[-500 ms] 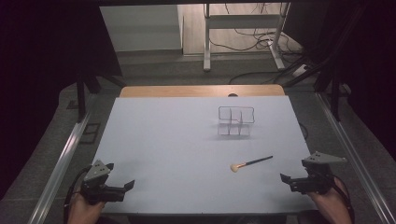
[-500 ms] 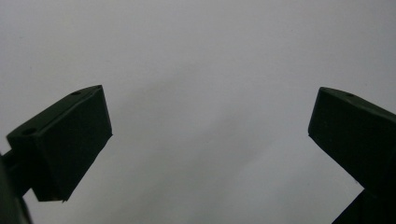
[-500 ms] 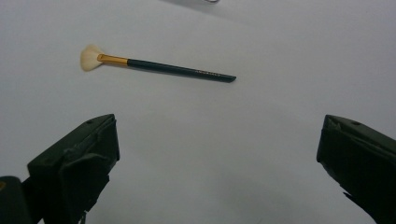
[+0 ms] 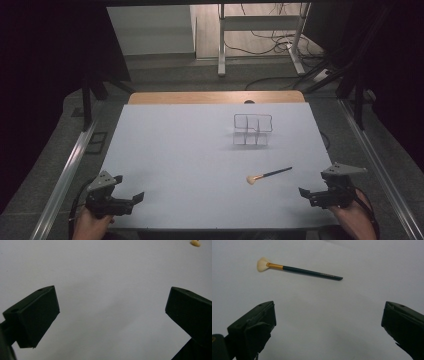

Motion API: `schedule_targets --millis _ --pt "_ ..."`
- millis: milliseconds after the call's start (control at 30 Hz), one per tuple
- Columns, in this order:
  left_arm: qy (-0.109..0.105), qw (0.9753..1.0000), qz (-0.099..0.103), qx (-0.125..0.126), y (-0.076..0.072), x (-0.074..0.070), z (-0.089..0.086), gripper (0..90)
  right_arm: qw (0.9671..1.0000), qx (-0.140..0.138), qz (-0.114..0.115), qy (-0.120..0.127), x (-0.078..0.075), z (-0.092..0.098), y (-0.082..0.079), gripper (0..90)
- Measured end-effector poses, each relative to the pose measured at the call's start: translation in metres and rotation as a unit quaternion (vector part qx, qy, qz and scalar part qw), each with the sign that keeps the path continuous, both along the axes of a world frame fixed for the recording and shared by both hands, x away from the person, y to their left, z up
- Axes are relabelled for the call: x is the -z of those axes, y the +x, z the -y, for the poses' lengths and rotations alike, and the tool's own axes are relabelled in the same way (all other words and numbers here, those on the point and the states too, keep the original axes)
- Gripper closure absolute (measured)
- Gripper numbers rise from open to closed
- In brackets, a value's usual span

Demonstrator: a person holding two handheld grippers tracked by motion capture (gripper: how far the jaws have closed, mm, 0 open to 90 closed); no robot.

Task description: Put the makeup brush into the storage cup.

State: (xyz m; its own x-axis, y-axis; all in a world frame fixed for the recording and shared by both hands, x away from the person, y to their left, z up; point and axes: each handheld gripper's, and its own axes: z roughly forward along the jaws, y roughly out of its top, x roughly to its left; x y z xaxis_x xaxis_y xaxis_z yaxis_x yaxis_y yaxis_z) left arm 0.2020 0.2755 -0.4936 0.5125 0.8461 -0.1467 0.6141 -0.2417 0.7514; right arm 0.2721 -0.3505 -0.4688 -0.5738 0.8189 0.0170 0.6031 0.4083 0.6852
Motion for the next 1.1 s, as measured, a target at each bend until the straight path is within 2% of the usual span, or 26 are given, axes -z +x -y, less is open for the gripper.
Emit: schedule_targets --millis 133,167,267,433,567,733,1100 --pt "0.004 1.0 -0.001 -0.001 -0.0001 -0.0002 0.0 0.0 1.0 -0.005 -0.001 -0.006 0.0001 -0.0009 -0.0002 0.0" --pt "0.013 0.9999 -0.001 0.001 -0.0001 -0.0002 0.0008 0.0 1.0 -0.005 -0.001 -0.006 0.0002 -0.001 -0.0001 0.0" --pt "0.021 0.9998 0.0 0.001 0.0 -0.0008 0.0019 0.0 1.0 -0.006 -0.001 -0.005 0.0001 -0.0006 0.0002 0.0" --pt "0.024 0.9997 -0.003 -0.005 -0.0005 -0.0014 0.0014 0.0 1.0 -0.003 -0.006 -0.001 0.0011 0.0003 0.0011 0.0" --pt "0.018 0.9998 -0.006 -0.009 -0.0012 -0.0017 0.0003 0.0 1.0 -0.001 -0.006 0.005 0.0005 0.0002 0.0013 0.0" --pt "0.019 0.9998 -0.012 -0.001 -0.0008 -0.0003 0.0023 0.0 0.9999 0.004 -0.005 0.009 -0.0012 0.0004 0.0023 0.0" --pt "0.031 0.9991 -0.016 0.024 -0.0013 0.0018 0.0083 0.0 0.9999 0.0 0.009 -0.013 -0.0053 -0.0031 0.0047 0.0"
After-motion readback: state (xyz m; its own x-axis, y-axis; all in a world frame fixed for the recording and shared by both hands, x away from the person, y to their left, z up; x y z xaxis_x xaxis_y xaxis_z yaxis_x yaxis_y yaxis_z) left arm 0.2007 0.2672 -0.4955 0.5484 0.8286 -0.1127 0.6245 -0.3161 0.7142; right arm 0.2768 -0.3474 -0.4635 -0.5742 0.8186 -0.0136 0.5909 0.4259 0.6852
